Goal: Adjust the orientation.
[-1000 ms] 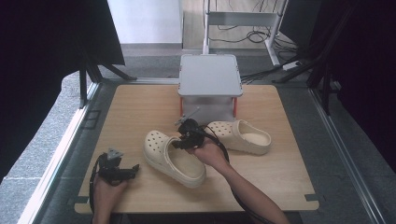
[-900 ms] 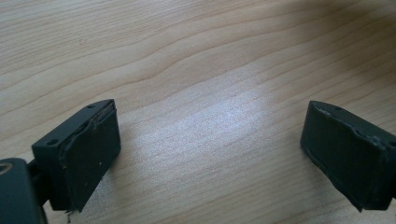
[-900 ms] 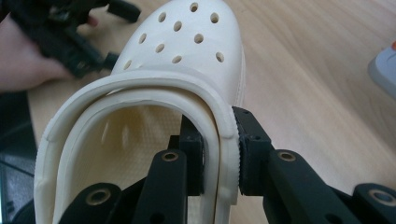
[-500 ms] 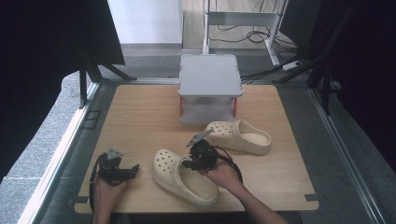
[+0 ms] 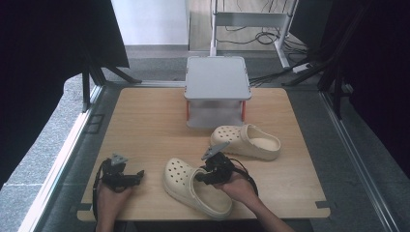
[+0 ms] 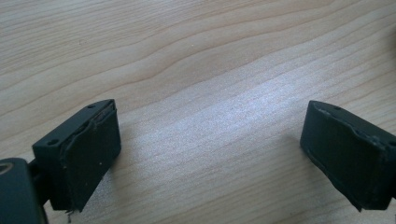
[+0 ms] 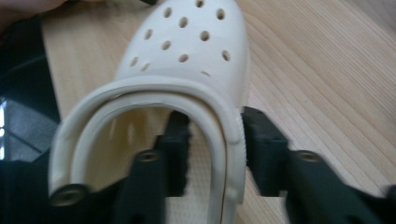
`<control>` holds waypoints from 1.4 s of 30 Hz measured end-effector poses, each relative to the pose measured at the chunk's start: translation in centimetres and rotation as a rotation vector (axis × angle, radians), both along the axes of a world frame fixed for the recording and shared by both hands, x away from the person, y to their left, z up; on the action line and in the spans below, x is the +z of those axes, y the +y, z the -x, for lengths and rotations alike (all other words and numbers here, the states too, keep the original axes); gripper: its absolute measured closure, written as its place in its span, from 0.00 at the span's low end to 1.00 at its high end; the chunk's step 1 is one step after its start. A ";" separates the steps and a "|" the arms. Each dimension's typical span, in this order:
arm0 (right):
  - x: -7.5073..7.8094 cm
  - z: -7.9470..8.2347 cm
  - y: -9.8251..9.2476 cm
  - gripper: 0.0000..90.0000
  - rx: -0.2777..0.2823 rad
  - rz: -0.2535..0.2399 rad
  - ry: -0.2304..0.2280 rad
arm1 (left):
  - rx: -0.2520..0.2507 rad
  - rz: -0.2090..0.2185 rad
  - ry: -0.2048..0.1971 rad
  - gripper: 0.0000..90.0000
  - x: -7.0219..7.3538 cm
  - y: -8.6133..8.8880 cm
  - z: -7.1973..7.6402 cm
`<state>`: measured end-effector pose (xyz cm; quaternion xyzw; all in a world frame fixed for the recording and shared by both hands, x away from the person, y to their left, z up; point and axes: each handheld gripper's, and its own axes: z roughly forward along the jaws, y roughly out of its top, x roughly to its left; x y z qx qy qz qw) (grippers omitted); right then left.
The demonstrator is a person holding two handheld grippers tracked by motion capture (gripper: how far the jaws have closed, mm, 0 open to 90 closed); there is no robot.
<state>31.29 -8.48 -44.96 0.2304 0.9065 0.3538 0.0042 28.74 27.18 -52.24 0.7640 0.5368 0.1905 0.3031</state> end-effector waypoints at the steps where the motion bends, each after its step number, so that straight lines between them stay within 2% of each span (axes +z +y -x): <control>1: 0.2 0.0 0.0 0.51 0.023 0.013 -0.002 | 0.000 0.000 0.000 0.06 0.0 0.0 0.0; 4: 0.7 0.0 -0.7 0.39 0.050 0.021 -0.011 | -0.001 -0.003 0.000 0.06 0.0 0.0 0.0; 10: 1.8 -0.3 -3.0 0.18 0.052 0.019 -0.026 | -0.002 -0.003 0.001 0.06 0.0 0.0 0.0; 14: 2.2 -0.6 -4.6 0.13 0.021 0.016 -0.066 | -0.002 -0.003 0.001 0.06 0.0 0.0 0.0; 17: 2.3 -0.9 -5.5 0.04 0.013 0.022 -0.077 | -0.002 -0.003 0.001 0.06 0.0 0.0 0.0; 20: 2.5 -1.2 -6.6 0.00 -0.001 0.017 -0.097 | -0.002 -0.003 0.000 0.06 0.0 0.0 0.0; 23: 2.7 -1.5 -7.6 0.00 -0.012 0.026 -0.117 | -0.002 -0.003 0.000 0.06 0.0 0.0 0.0; 28: 2.7 -1.9 -9.3 0.00 -0.046 0.060 -0.118 | -0.002 -0.003 0.000 0.06 0.0 0.0 0.0; 33: 3.0 -2.1 -11.3 0.07 -0.103 0.067 -0.100 | -0.002 -0.003 0.000 0.06 0.0 0.0 0.0; 38: 3.5 -2.4 -13.2 0.12 -0.161 0.076 -0.106 | -0.002 -0.004 0.000 0.06 0.0 0.0 0.0; 42: 3.7 -3.4 -14.3 0.14 -0.186 0.096 -0.117 | -0.001 -0.003 -0.001 0.06 0.0 0.0 0.0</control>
